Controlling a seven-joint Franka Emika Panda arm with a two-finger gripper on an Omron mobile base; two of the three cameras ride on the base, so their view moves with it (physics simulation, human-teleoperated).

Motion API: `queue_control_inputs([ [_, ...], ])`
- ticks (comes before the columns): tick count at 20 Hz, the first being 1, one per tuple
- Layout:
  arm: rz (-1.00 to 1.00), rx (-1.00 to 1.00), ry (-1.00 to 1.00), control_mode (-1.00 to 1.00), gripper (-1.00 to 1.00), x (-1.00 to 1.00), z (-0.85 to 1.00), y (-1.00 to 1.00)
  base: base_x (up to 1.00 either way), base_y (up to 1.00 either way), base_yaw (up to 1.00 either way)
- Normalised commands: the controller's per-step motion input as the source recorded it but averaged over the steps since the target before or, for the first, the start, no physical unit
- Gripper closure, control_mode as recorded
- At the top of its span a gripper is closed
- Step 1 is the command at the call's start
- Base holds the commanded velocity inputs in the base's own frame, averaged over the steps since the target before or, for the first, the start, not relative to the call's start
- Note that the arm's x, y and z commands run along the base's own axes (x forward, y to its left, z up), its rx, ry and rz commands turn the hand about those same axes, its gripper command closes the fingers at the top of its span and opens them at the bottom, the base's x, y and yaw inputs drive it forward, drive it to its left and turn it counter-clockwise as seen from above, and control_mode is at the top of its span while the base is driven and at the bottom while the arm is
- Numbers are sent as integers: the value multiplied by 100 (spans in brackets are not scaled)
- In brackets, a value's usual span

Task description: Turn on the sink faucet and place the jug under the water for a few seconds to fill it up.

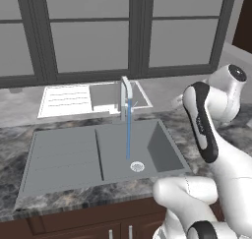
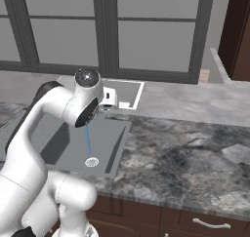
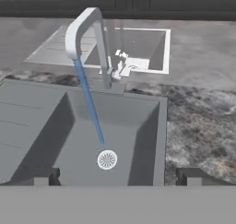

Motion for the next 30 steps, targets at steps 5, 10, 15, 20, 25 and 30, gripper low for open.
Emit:
queue_control_inputs([
  [5,22,20,12,-100,-100,-67,3,11,0,0,0],
  [10,26,15,0,-100,-100,-46,-34,61,0,0,0],
  [15,21,3,-3,-100,-100,-30,-42,97,0,0,0],
  [20,19,0,-14,-100,-100,-26,-22,95,0,0,0],
  [25,19,0,-19,-100,-100,-19,-8,79,0,0,0],
  [30,22,2,-22,-100,-100,-2,0,70,0,0,0],
])
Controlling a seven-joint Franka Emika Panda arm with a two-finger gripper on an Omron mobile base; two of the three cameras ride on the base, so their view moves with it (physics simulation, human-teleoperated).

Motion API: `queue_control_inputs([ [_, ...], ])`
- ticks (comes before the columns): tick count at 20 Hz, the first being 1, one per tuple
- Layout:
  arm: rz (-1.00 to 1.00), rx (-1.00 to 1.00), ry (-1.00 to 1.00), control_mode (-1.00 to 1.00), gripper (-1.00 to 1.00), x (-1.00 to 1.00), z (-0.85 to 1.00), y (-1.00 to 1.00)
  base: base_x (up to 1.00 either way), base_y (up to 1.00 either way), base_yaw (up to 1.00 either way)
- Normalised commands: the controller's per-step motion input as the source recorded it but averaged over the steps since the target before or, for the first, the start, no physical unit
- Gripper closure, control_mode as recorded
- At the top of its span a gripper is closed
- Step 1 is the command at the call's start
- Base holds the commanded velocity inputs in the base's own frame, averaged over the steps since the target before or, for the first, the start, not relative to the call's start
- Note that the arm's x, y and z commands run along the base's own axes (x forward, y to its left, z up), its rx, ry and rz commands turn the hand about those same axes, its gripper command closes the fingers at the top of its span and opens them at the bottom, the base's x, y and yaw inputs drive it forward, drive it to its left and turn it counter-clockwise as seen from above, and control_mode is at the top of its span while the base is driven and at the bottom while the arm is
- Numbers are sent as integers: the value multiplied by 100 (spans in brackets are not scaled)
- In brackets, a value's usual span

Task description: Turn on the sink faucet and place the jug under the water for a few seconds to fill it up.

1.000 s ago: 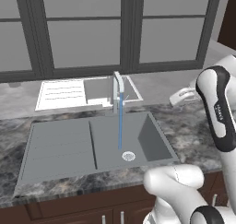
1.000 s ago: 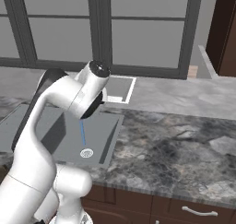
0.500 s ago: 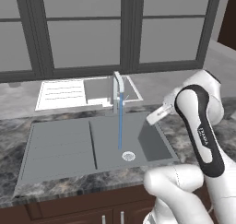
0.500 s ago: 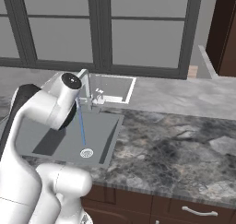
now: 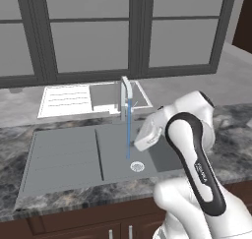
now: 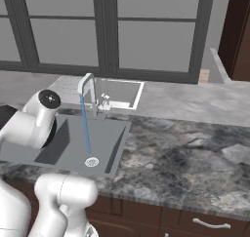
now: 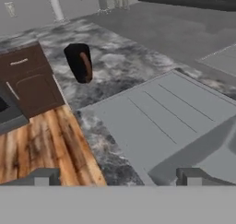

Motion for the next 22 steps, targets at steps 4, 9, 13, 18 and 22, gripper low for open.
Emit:
queue_control_inputs([
  [4,28,4,-23,-100,-100,0,-1,77,0,0,0],
  [9,28,4,-21,-100,-100,0,0,79,0,0,0],
  [13,23,3,-20,-100,-100,0,-2,80,0,0,0],
  [18,16,2,-16,-100,-100,0,-4,74,0,0,0],
  [22,13,4,-12,-100,-100,0,-1,55,0,0,0],
])
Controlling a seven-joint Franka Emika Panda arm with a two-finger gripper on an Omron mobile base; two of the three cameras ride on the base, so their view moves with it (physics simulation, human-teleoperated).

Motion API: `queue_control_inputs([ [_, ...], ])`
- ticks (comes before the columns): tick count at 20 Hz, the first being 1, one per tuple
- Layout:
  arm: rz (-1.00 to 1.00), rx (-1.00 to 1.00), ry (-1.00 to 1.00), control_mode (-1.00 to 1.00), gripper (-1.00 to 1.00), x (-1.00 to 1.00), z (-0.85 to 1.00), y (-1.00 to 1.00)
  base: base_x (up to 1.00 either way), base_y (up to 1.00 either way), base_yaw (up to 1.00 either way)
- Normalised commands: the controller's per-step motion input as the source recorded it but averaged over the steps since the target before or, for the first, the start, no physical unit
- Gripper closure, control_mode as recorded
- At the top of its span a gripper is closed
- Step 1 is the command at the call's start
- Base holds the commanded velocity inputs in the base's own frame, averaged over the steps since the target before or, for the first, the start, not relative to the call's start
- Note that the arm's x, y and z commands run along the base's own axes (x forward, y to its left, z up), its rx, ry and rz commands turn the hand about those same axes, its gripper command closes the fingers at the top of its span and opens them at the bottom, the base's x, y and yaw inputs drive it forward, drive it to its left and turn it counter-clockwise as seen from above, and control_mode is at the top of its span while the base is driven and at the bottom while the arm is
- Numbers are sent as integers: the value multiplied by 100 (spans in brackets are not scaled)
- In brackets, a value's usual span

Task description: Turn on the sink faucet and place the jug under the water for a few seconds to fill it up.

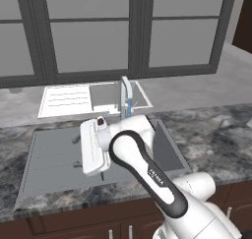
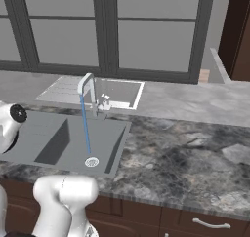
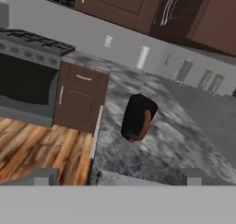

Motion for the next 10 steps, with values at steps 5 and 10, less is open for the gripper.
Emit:
queue_control_inputs([
  [5,10,8,-6,-100,-100,0,0,41,0,0,0],
  [10,6,10,0,-100,-100,9,-5,48,0,0,0],
])
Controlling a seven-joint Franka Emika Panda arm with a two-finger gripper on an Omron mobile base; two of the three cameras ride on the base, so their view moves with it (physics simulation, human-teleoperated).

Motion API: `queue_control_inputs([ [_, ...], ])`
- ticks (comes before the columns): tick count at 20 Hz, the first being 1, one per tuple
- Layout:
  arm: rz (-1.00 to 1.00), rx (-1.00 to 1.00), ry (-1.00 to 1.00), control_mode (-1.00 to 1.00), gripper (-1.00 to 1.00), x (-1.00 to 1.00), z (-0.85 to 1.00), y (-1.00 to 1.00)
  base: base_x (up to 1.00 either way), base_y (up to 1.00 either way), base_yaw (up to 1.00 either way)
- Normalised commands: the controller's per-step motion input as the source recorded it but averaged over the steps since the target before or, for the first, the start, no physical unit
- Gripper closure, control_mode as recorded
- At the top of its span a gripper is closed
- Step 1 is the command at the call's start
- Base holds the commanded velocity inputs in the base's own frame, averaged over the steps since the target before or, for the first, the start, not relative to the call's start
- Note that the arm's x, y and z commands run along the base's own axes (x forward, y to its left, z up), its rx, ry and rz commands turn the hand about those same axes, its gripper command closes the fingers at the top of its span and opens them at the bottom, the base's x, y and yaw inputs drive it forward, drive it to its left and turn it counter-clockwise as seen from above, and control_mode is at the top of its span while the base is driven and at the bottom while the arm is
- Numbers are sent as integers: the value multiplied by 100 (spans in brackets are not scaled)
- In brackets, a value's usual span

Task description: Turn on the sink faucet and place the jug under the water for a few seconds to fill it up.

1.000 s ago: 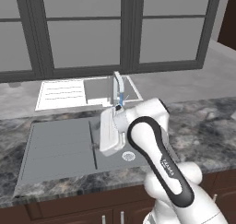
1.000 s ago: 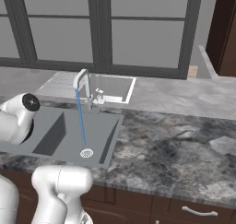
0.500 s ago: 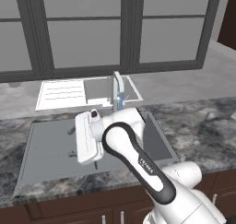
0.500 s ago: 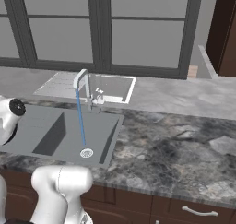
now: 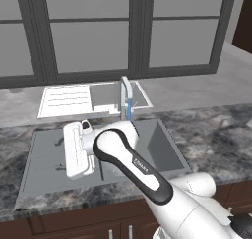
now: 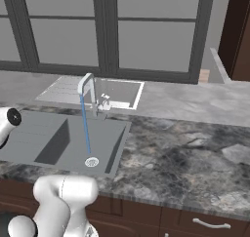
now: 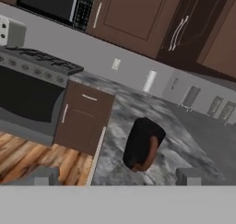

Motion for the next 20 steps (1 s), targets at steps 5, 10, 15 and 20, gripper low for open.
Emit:
queue_control_inputs([
  [5,3,10,0,-100,-100,10,-11,54,0,0,0],
  [10,2,7,1,-100,-100,10,-13,59,0,0,0],
  [15,0,1,7,-100,-100,15,-7,62,0,0,0],
  [20,0,0,15,-100,-100,24,-1,56,0,0,0],
])
